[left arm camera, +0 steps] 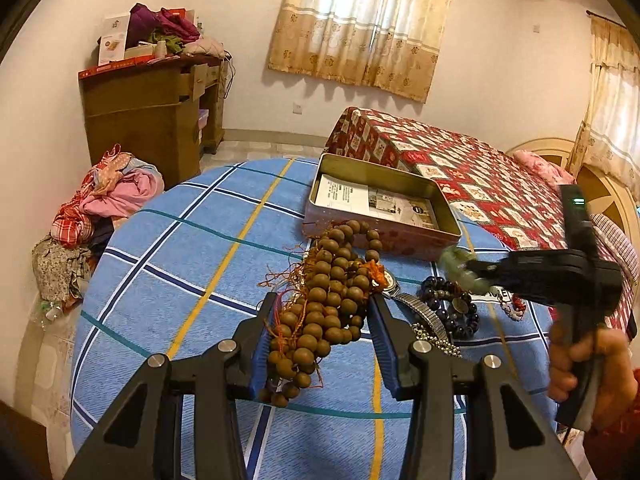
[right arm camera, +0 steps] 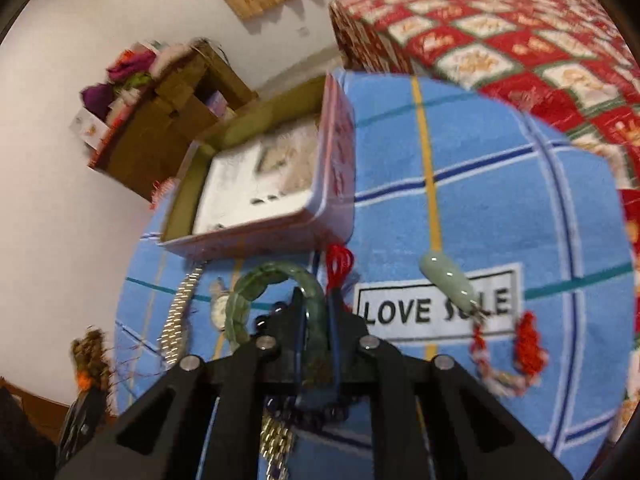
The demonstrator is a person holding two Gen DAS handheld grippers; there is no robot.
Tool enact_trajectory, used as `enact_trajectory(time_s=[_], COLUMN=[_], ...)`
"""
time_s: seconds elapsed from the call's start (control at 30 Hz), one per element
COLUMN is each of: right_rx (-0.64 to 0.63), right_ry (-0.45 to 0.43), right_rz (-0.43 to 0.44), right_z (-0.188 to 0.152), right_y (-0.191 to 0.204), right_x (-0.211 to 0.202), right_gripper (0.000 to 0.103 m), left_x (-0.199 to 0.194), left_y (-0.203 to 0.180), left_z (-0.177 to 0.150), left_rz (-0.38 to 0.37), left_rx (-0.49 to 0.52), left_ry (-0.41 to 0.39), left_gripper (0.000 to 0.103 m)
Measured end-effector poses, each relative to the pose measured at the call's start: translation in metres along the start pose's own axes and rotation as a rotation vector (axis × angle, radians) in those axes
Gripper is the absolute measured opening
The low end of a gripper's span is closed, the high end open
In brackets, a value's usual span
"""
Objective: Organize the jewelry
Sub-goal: 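Carry the bead strand and jade bangle into the pink tin and open both tools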
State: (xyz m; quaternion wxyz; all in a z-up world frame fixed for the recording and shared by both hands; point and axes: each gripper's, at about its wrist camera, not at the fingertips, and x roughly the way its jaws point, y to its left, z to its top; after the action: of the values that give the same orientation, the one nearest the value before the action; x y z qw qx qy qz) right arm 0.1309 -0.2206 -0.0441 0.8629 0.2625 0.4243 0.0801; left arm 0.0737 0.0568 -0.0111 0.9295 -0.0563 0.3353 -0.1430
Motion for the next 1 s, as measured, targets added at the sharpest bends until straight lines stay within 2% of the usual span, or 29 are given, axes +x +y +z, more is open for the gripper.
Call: enact_trajectory(time_s=[0.2,0.33,0.57,0.7,1.0], right_rx=[-0.064,-0.076,-0.053,-0.044,-0.074], right_ry=[-0.12,-0.171,-0.223,-0.238,-0.172], right_rz=[0.082,0.096,0.061,0.05,0.014], right_z=[0.007,0.027,0.058,0.076,0.088], right_y=[0.019,0.029,0.036,0.041,0.033], right_x=[-0.047,-0.051,-0.022,0.007,0.065], right_gripper=[0.014,0.014,0.014,0.014,0.014], left_x=[-0.007,-0.004,0.032,0.071,0.154], left_y=[-0.011,-0.016,-0.019,-0.026,-0.043], left_z=[0.013,0.037,0.073,0.09,0.102], left_rz=[-0.021,-0.053,-0.083,-0.053,-0.037], left_rx=[0.033,0.029,0.003,0.022,0.082], left_ry=[-0.051,-0.093,-0.103,-0.088,0.004], left_gripper=[0.045,0.045,0.045,0.045,0.045])
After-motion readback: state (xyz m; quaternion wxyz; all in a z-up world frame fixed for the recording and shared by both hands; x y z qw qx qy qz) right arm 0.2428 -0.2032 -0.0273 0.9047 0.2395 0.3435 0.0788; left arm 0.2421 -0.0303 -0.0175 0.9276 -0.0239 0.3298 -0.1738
